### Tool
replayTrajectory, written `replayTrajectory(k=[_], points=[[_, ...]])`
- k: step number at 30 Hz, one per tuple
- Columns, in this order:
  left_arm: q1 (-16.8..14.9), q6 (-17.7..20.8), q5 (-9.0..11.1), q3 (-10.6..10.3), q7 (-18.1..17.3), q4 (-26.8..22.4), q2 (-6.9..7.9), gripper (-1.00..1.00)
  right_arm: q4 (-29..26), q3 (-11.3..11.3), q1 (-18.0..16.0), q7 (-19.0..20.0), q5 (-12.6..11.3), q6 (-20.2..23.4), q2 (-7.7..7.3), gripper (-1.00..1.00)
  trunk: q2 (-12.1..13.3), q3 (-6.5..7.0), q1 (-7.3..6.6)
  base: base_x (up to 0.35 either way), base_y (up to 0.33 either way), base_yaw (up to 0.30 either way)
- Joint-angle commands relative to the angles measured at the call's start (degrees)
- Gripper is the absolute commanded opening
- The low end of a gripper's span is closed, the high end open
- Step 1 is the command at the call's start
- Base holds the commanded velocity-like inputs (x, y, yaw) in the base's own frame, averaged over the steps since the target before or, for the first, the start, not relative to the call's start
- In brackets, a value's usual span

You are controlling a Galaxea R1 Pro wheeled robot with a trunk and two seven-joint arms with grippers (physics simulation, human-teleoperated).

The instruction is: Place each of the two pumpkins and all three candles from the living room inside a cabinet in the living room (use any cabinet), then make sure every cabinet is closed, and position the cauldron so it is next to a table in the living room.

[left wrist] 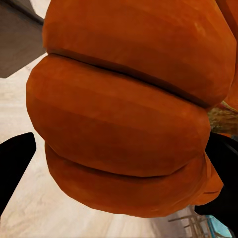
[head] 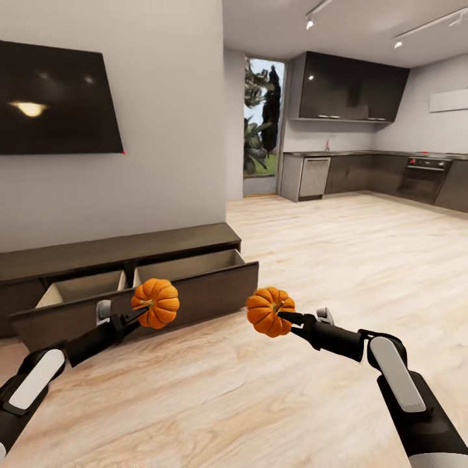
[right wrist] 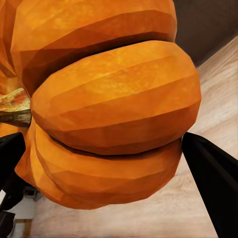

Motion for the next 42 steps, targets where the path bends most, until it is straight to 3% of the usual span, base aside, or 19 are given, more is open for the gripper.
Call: replayTrajectory(k=[1, 33, 42], points=[[-0.1, 0.4, 0.5, -0.1, 0.1, 0.0, 0.04, -1.0, 0.0, -0.1, 0.0, 0.6, 0.4, 0.2, 0.01, -1.0, 0.0, -0.06, 0.0, 0.081, -0.279, 0.29], [-0.1, 0.4, 0.6, -0.2, 0.1, 0.1, 0.08, -1.0, 0.0, -0.1, 0.0, 0.6, 0.4, 0.2, 0.02, -1.0, 0.0, -0.06, 0.0, 0.128, -0.271, 0.289], [-0.1, 0.4, 0.6, -0.2, 0.1, 0.0, 0.05, -1.0, 0.0, 0.0, 0.0, 0.7, 0.2, 0.2, 0.02, -1.0, 0.0, -0.06, 0.0, 0.249, -0.217, 0.078]])
